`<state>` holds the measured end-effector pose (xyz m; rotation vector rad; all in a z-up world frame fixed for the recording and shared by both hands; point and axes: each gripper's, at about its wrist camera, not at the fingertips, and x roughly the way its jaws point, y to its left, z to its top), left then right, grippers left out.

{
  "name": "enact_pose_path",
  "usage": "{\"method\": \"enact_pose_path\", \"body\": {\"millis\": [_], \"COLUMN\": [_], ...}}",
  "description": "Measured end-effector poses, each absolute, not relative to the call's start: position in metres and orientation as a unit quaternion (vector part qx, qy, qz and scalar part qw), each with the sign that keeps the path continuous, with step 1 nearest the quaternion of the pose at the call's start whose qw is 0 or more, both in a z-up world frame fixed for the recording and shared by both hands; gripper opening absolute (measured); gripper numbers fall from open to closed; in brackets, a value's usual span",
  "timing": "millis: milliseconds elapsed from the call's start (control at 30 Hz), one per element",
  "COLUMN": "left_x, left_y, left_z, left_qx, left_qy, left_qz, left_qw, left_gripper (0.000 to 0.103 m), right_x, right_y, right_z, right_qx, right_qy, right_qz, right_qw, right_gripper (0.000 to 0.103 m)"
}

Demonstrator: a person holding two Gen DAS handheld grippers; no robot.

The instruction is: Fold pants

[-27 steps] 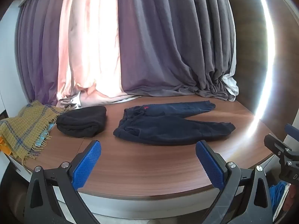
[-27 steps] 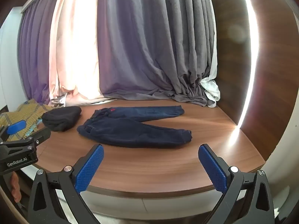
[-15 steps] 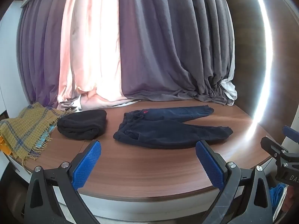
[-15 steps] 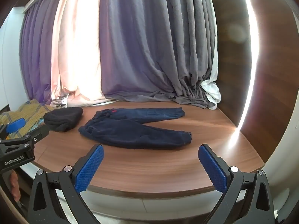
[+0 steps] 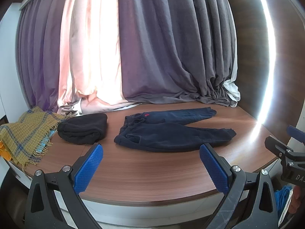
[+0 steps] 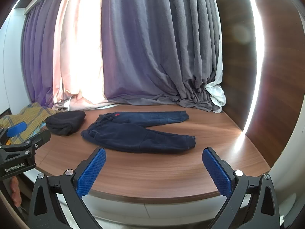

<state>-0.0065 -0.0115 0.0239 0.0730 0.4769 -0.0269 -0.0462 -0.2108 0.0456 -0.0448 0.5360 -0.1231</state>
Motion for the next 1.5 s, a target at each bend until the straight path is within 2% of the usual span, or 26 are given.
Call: {"method": "enact_pose_path", "body": {"millis": [1500], "left_x": [-0.0021], "left_y": [-0.0176], "left_z": [0.0218], "left_qx": [0.037], "left_qy": [0.218], "left_qz": [-0.008], "left_qw": [0.975], "left_gripper": [0.103], "right_x": [-0.0484], "right_y": [-0.2127], "right_z": [0.0498], "right_qx": [-0.021], "right_qy": [0.260], "right_qz": [-0.053], "right_qw": [0.964], "right_gripper": [0.102]}}
